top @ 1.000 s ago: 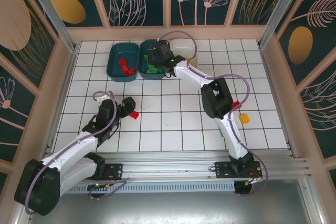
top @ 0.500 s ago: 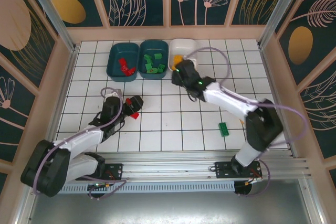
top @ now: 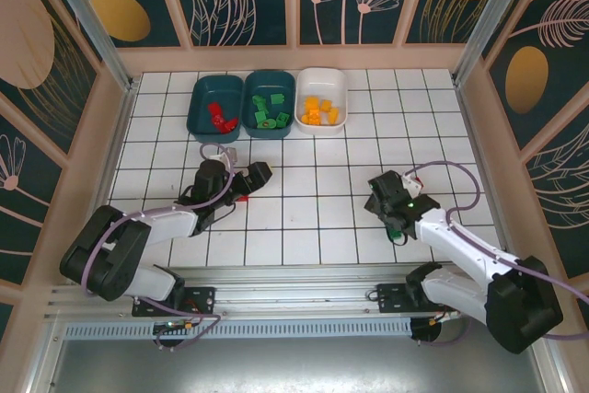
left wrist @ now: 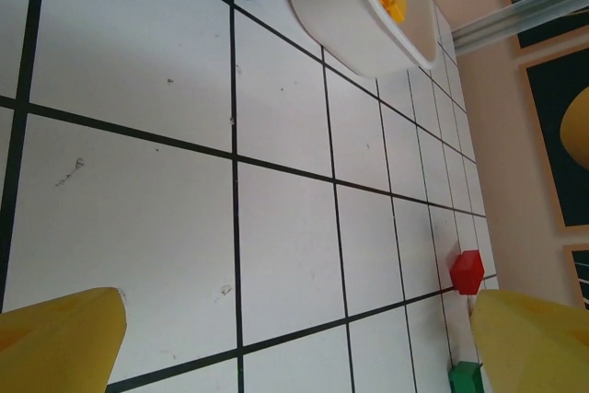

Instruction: Sort the legos into containers by color

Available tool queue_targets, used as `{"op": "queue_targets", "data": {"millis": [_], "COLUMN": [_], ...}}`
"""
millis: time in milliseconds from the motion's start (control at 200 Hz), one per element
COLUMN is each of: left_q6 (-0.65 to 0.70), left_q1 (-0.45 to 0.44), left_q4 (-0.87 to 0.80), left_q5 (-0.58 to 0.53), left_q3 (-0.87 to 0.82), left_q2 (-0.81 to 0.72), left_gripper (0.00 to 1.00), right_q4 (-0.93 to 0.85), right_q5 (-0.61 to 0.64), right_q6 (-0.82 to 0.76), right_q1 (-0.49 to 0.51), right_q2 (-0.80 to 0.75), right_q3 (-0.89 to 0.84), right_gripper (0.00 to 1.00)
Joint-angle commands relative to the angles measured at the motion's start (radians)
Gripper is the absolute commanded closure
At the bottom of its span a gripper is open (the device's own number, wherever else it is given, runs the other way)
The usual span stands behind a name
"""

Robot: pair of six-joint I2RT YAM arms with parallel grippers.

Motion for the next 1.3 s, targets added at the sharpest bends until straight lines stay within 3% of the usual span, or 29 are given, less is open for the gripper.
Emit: {"op": "queue_targets", "data": {"millis": [0,450,851,1051,1296], "left_q6": [0.000,0.019,0.020,0.020,0.033], "left_q1": [-0.008,-0.008,-0.008,-0.008,-0.007], "left_q4": [0.002,-0.058,-0.073,-0.085,-0.097], "left_q5": [0.002,-0.028,-0.029,-0.039,-0.039], "left_q3": [-0.004,-0.012,-0.022,-0.042,-0.041], "left_q2": [-0.031,-0.094,-0.121,-0.160,-0.164], "left_gripper": [0.04,0.03,0.03,0.03,0.03], "right_q4": [-0.020,0.043,-0.077,-0.099,-0.080], "right_q5": [-0.023,-0.161,-0.152,-0.198,-0.260], "right_q6": [0.039,0.059,0.086,0.116,0.119], "right_q1": [-0.009,-0.001,0.019,0.139,0.203], "right_q2": [0.025,-0.014,-0.012,-0.016,-0.005], "right_q3": [-0.030,-0.070,-0.069,-0.049,-0.054], "right_gripper": [0.25,0.30,0.30,0.28,0.27]}}
